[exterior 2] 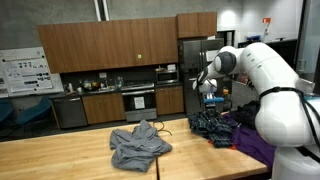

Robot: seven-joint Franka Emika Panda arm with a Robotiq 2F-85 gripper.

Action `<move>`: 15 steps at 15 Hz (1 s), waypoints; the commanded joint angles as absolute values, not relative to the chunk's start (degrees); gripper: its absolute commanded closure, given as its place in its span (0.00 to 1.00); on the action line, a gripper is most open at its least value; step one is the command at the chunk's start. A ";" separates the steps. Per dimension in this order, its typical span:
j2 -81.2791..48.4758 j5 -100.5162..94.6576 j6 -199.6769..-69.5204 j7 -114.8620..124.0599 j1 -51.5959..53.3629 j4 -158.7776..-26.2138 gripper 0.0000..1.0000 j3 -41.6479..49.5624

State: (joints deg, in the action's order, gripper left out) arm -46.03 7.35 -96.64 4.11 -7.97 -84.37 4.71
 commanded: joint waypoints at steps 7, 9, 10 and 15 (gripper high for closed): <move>-46.20 4.12 -100.03 6.99 -9.76 -85.11 0.95 9.58; -46.36 3.30 -100.64 8.30 -10.21 -84.57 0.95 10.63; -46.42 3.47 -101.95 9.33 -10.65 -84.50 0.95 11.17; -46.77 3.35 -106.51 14.03 -12.36 -84.34 0.95 13.90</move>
